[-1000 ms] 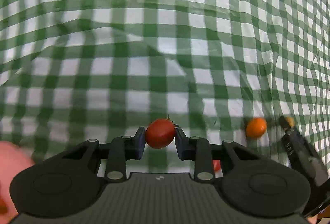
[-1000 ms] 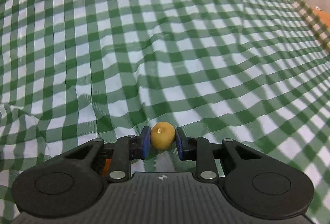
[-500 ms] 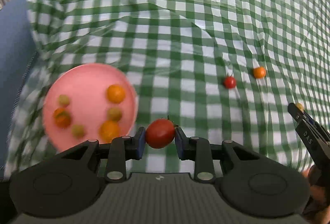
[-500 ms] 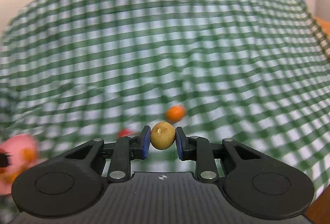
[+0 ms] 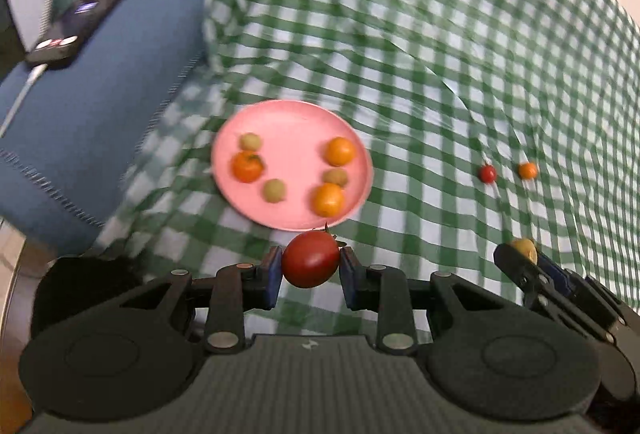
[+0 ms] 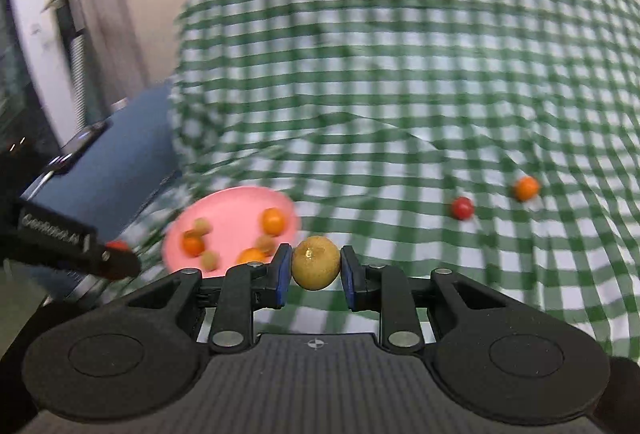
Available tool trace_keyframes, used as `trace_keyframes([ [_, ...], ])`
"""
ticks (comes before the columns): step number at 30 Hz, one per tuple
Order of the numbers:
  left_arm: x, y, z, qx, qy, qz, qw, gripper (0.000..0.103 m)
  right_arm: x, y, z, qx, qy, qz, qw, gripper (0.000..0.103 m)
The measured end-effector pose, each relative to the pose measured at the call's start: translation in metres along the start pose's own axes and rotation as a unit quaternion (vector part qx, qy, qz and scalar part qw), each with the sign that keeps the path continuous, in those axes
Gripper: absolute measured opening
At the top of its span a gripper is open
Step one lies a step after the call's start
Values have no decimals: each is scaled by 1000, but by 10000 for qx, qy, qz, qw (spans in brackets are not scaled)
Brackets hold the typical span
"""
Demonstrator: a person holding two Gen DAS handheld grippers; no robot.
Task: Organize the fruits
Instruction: 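Carry the red tomato and yellow fruit toward the pink plate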
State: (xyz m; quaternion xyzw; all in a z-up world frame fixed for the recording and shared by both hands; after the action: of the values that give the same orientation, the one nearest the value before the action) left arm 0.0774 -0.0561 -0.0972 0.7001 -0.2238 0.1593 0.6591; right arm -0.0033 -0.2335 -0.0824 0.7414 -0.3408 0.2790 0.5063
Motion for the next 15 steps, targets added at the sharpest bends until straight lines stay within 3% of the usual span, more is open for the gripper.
trace_keyframes([
  [6, -13, 4, -30, -41, 247, -50, 9997, 34, 0, 6, -35, 28, 518, -7, 9987, 27],
  [15, -11, 8, -43, -128, 457, 48, 9989, 34, 1, 8, -38, -65, 629, -79, 9980, 27],
])
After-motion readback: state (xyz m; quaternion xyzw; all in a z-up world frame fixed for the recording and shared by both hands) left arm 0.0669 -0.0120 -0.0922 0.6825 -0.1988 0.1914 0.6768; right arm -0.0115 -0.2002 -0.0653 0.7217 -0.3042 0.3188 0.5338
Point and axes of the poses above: each gripper's, at about its wrist camera, not at the fingertips, and y roughly against the way its jaws point, z to its right, x to its top, the point moved 9 cm from there along -y, roughly the way its jaws point, and after that the axes turned 14 degrees about x, right-handed, at the moved point
